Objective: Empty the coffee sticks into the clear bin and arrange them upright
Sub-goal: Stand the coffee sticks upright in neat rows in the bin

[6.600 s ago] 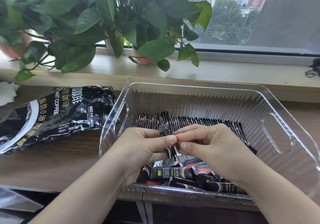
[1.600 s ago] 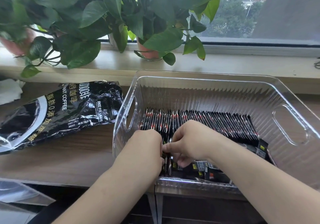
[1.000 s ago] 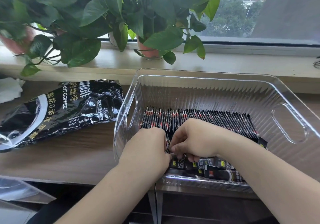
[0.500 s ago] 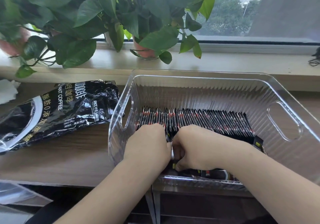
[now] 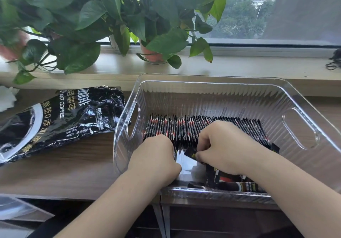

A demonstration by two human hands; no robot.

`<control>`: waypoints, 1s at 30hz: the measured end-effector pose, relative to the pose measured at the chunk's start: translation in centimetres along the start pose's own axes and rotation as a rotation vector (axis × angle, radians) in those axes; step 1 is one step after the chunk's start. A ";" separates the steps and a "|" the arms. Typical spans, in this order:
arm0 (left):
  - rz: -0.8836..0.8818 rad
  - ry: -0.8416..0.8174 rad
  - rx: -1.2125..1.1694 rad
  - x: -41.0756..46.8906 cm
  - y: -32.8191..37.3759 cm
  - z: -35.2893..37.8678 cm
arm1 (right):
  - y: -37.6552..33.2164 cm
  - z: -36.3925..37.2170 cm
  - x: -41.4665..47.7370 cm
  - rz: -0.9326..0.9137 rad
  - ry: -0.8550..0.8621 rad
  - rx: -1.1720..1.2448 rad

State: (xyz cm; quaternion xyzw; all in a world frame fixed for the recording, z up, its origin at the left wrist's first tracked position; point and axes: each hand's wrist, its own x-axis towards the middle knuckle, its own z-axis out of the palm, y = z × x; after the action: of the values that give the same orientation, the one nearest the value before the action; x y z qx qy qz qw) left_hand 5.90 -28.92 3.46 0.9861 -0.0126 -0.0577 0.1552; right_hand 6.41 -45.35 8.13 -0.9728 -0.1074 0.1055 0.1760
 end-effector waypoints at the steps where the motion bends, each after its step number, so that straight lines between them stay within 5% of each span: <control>1: -0.002 -0.008 0.005 0.1 0.0 0.0 | 0.1 -0.1 0.0 0.008 0.039 0.024; 13: -0.012 -0.038 -0.041 0.2 -0.1 0.0 | -0.7 -1.3 1.0 0.086 0.355 0.380; 23: 0.023 -0.066 -0.081 0.0 -0.2 -0.7 | -2.7 2.3 2.2 0.155 0.057 0.251; 30: 0.053 0.069 -0.011 -0.5 -0.2 -0.4 | -2.5 2.9 2.3 0.175 0.050 0.251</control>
State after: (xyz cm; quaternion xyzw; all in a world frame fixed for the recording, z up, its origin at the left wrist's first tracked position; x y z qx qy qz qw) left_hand 5.48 -28.61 3.84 0.9860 -0.0328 -0.0196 0.1622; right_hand 7.42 -41.56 5.97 -0.9512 -0.0037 0.1088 0.2888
